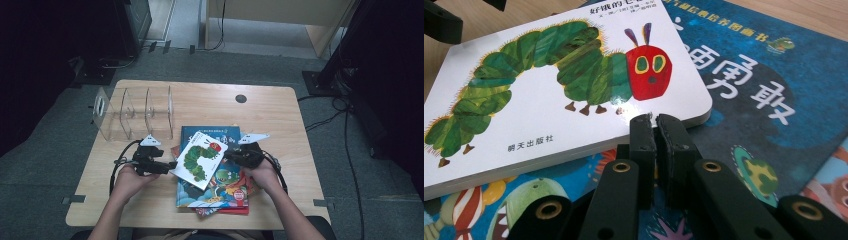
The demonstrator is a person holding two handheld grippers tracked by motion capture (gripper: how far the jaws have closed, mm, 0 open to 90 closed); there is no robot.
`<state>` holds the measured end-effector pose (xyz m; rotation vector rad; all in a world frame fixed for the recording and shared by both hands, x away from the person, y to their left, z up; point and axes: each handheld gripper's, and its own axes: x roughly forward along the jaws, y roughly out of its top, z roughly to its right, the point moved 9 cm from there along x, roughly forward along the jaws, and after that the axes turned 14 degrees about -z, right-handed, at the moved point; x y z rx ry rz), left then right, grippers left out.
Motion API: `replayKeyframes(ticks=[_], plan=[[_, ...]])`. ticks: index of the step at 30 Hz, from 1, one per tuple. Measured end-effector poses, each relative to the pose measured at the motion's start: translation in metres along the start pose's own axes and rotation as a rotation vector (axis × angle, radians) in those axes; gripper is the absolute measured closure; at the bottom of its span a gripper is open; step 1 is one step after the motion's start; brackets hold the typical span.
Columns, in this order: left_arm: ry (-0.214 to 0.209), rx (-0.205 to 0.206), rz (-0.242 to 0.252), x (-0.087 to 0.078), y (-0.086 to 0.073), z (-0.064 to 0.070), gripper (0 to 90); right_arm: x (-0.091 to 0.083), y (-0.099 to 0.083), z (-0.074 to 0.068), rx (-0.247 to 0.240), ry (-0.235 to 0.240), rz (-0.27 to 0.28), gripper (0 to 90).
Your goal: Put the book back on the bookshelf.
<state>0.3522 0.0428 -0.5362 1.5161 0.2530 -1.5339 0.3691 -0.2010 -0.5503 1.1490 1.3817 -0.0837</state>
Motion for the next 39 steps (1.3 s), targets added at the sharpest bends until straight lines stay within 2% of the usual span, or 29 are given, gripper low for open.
replayKeyframes(ticks=[8,15,19,24,31,36,39], plan=[[-0.011,-0.005,-0.011,0.001,-0.002,0.002,24.9,0.005,0.005,-0.007,-0.031,0.020,-0.002,83.4],[-0.050,-0.017,-0.017,0.006,0.002,0.009,25.0,0.008,0.006,-0.012,-0.050,0.022,0.000,80.9],[-0.054,-0.011,-0.031,0.009,0.003,0.011,25.0,0.009,0.006,-0.016,-0.051,0.026,0.005,78.3],[-0.068,-0.018,-0.046,0.013,0.005,0.012,25.0,0.012,0.007,-0.025,-0.098,0.013,0.015,68.0],[-0.083,-0.019,-0.064,0.016,0.006,0.011,24.9,0.012,0.005,-0.032,-0.111,0.006,0.008,56.5],[-0.095,-0.023,-0.068,0.017,0.008,0.010,24.9,0.010,0.001,-0.040,-0.147,0.008,-0.024,56.7],[-0.115,-0.032,-0.074,0.018,0.008,0.011,24.9,0.010,-0.002,-0.046,-0.142,0.042,-0.022,58.9]])
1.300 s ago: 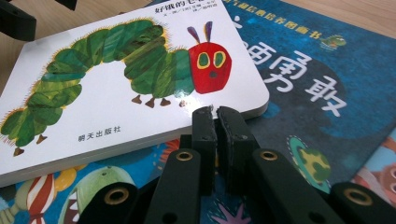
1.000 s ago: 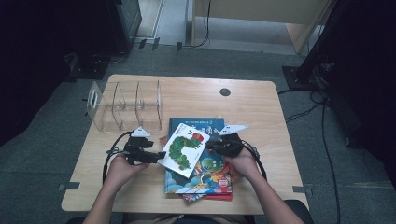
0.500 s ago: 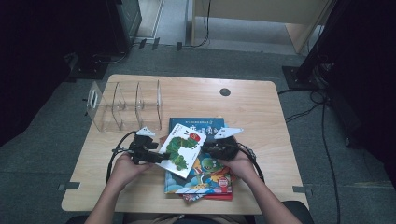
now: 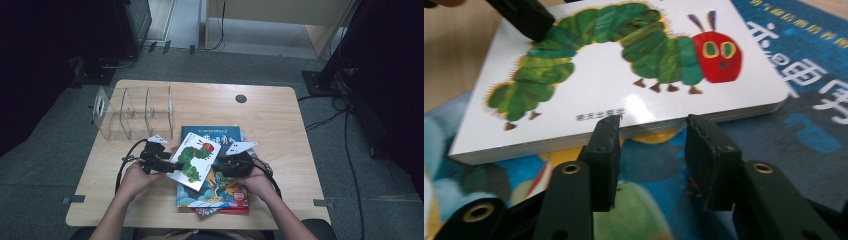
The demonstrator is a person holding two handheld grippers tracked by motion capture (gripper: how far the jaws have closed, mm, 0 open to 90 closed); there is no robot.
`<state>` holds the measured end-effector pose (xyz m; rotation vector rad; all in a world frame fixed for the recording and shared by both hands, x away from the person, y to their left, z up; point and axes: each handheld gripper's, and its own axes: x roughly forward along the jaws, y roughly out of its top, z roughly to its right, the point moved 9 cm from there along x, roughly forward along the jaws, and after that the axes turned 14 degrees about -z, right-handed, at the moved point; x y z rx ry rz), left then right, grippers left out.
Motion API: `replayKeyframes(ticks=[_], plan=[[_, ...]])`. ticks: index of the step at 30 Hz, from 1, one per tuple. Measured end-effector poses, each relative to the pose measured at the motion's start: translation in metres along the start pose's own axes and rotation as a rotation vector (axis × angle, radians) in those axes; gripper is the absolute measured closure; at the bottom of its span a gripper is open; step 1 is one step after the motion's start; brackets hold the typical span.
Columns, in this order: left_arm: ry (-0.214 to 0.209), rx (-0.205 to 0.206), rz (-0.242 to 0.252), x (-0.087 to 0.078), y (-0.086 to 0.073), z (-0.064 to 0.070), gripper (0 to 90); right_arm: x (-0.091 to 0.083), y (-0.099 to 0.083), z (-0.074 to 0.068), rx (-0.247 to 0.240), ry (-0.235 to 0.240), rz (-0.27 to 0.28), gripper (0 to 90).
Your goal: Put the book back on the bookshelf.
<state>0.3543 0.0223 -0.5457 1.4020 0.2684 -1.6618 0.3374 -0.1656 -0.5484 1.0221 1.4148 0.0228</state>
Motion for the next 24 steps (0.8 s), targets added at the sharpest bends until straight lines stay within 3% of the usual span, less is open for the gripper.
replayKeyframes(ticks=[5,12,18,20,24], plan=[[-0.033,-0.010,-0.016,0.003,0.001,0.003,24.9,0.004,-0.001,-0.012,-0.031,0.008,0.017,59.3],[-0.050,-0.017,-0.036,0.006,0.002,0.003,23.6,0.007,0.001,-0.015,-0.038,0.007,0.032,59.4],[-0.073,-0.055,-0.054,0.008,0.002,0.000,20.6,0.008,0.002,-0.016,-0.054,-0.001,0.031,59.4],[-0.099,-0.070,-0.066,0.010,0.003,0.002,20.5,0.008,0.003,-0.016,-0.065,-0.007,0.031,59.4],[-0.067,-0.066,-0.091,0.010,0.005,0.004,19.6,0.009,0.003,-0.017,-0.074,-0.013,0.023,59.3]])
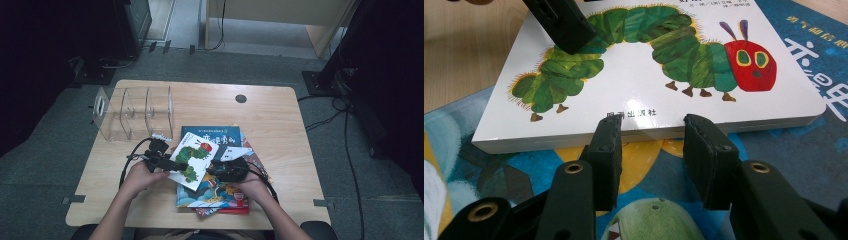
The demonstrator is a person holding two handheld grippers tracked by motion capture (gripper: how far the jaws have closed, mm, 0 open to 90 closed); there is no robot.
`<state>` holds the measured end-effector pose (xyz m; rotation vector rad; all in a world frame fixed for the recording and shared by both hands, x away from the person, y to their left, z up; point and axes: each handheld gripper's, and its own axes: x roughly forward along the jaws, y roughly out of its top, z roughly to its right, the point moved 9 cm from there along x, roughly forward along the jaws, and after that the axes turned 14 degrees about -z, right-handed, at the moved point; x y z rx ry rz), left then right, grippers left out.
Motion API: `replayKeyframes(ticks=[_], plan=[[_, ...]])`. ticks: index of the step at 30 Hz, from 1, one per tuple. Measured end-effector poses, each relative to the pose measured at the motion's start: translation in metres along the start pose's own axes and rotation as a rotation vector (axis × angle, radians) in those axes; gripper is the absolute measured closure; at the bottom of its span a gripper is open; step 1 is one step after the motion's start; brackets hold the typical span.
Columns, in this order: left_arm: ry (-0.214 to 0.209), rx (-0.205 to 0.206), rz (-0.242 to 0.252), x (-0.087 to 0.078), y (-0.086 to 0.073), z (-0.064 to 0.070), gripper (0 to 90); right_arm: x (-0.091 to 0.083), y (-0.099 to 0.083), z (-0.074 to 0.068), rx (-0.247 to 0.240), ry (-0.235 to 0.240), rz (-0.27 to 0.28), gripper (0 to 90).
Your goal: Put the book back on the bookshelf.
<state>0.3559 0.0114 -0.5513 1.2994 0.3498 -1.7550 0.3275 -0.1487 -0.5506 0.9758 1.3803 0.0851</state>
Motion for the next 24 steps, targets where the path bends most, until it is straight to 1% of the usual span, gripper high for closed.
replayKeyframes(ticks=[3,6,8,11,12,14,16,17,21,23,24], plan=[[0.010,-0.023,-0.024,-0.001,0.002,0.001,20.1,0.000,0.000,0.000,0.003,0.001,-0.001,59.4],[0.013,-0.065,-0.032,-0.003,0.003,0.000,23.5,0.000,0.000,0.000,0.002,0.004,-0.003,59.4],[0.022,-0.079,-0.016,-0.008,0.005,0.000,27.2,0.000,0.000,0.001,0.002,0.005,0.000,59.4],[0.036,-0.080,0.028,-0.019,0.008,0.002,36.4,0.000,0.000,0.001,0.004,0.003,-0.003,59.4],[0.022,-0.086,0.046,-0.023,0.010,0.004,37.6,0.000,0.000,0.001,0.003,0.001,-0.003,59.4],[0.006,-0.101,0.049,-0.027,0.011,0.005,38.7,0.000,0.000,0.000,0.002,0.002,-0.004,59.4],[-0.003,-0.112,0.037,-0.030,0.012,0.007,39.2,0.000,0.000,0.001,0.003,0.002,-0.003,59.4],[0.001,-0.114,0.025,-0.032,0.013,0.008,39.7,0.000,0.000,0.001,0.005,0.004,-0.004,59.4],[0.044,-0.093,-0.036,-0.041,0.017,0.015,43.5,0.000,0.000,0.001,0.004,0.009,-0.004,59.4],[0.062,-0.088,-0.063,-0.045,0.020,0.019,44.3,-0.001,0.000,0.001,0.004,0.012,-0.006,59.3],[0.066,-0.091,-0.076,-0.046,0.021,0.021,45.1,-0.001,0.000,0.001,0.004,0.012,-0.006,59.3]])
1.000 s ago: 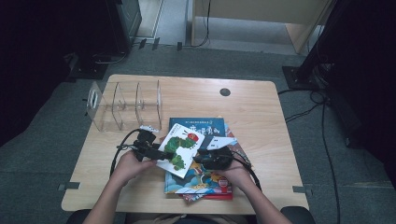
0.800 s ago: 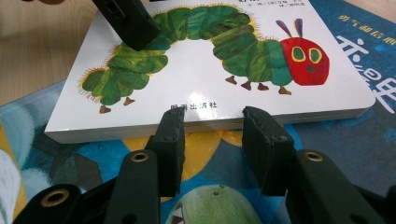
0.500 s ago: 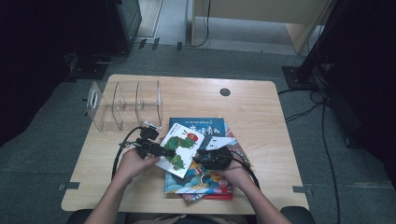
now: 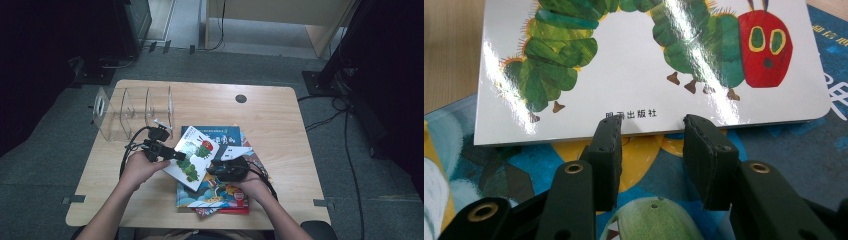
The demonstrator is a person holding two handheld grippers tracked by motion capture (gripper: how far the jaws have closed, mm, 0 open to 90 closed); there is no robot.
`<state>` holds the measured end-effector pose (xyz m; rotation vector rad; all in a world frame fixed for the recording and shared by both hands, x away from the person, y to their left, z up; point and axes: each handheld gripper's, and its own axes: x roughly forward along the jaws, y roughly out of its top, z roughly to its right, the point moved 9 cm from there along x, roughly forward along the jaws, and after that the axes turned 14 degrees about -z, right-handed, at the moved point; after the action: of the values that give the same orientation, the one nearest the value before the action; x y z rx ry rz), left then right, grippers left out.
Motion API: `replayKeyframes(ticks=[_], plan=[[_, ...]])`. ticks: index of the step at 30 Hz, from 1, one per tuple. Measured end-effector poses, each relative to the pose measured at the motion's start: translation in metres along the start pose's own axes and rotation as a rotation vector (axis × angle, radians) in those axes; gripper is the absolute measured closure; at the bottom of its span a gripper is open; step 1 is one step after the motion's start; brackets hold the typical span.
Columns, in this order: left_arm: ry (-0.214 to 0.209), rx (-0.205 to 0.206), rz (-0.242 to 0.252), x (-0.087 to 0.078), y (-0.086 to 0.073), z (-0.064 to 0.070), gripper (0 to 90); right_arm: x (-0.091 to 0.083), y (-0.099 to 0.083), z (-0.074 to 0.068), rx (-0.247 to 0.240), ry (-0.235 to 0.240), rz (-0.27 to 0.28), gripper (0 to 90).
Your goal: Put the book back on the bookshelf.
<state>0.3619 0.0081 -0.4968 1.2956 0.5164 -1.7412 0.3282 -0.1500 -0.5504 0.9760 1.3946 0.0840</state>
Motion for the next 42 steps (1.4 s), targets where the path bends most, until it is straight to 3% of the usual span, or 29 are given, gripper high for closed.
replayKeyframes(ticks=[5,10,15,18,20,23,27,35,42], plan=[[-0.008,-0.030,-0.070,-0.004,0.004,0.004,45.6,0.000,0.000,0.000,0.000,0.004,0.001,59.3],[-0.043,-0.050,-0.087,-0.009,0.008,0.010,49.4,-0.001,0.000,0.001,0.013,0.018,0.007,59.1],[-0.134,-0.056,-0.116,-0.011,0.010,0.018,54.4,0.000,0.001,0.002,0.030,0.034,0.013,58.0],[-0.160,-0.063,-0.121,-0.012,0.015,0.022,57.7,0.000,0.001,0.001,0.028,0.032,0.009,57.4],[-0.172,-0.077,-0.151,-0.008,0.018,0.026,58.0,0.000,0.001,0.001,0.025,0.030,0.007,56.8],[-0.180,-0.071,-0.194,-0.005,0.023,0.032,59.5,0.000,0.001,0.000,0.020,0.031,0.007,55.0],[-0.194,-0.067,-0.204,-0.005,0.032,0.039,65.3,0.002,0.002,-0.001,-0.014,0.016,-0.002,50.8],[-0.207,-0.076,-0.262,-0.003,0.036,0.037,76.0,0.002,0.002,0.000,-0.021,0.015,0.002,46.1],[-0.215,-0.078,-0.263,-0.012,0.032,0.030,77.1,0.002,0.003,0.002,-0.012,0.001,0.000,39.3]])
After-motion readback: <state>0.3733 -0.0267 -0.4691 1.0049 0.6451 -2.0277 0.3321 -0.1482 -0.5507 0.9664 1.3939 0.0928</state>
